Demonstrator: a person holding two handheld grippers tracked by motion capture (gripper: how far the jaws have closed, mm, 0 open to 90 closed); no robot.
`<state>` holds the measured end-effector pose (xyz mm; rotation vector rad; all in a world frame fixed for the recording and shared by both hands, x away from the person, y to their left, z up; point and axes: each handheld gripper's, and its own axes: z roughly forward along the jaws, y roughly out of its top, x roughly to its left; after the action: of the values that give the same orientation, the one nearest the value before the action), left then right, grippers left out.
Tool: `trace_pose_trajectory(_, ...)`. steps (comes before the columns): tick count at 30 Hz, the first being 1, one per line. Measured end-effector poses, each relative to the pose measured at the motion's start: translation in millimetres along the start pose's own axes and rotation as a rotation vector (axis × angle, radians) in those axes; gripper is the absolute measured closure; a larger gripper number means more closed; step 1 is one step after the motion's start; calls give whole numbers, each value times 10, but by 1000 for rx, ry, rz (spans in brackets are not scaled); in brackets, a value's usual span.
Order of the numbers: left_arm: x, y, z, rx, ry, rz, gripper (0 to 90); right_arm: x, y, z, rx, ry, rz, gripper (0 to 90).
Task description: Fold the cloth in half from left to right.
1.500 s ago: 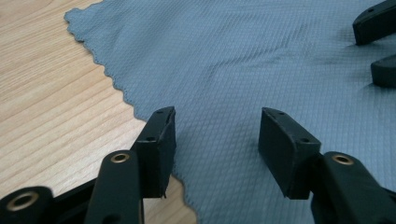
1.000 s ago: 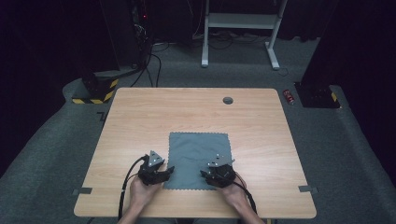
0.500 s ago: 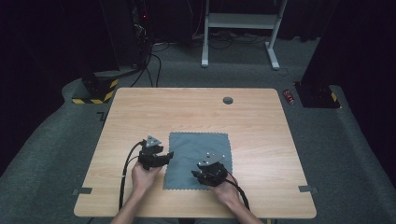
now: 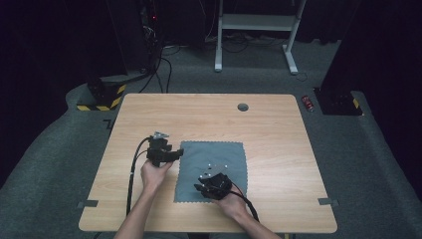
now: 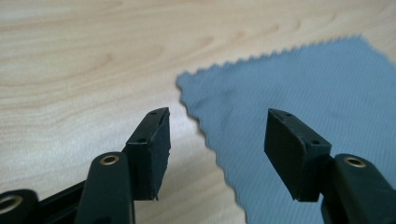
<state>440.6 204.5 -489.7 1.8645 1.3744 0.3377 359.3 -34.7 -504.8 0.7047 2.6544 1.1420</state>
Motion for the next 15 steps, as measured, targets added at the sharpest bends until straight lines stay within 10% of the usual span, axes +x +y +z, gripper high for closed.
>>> trace_pose_trajectory(15, 257, 214, 21, 20, 13, 29, 430, 274, 162, 130, -31, -41, 26, 691)
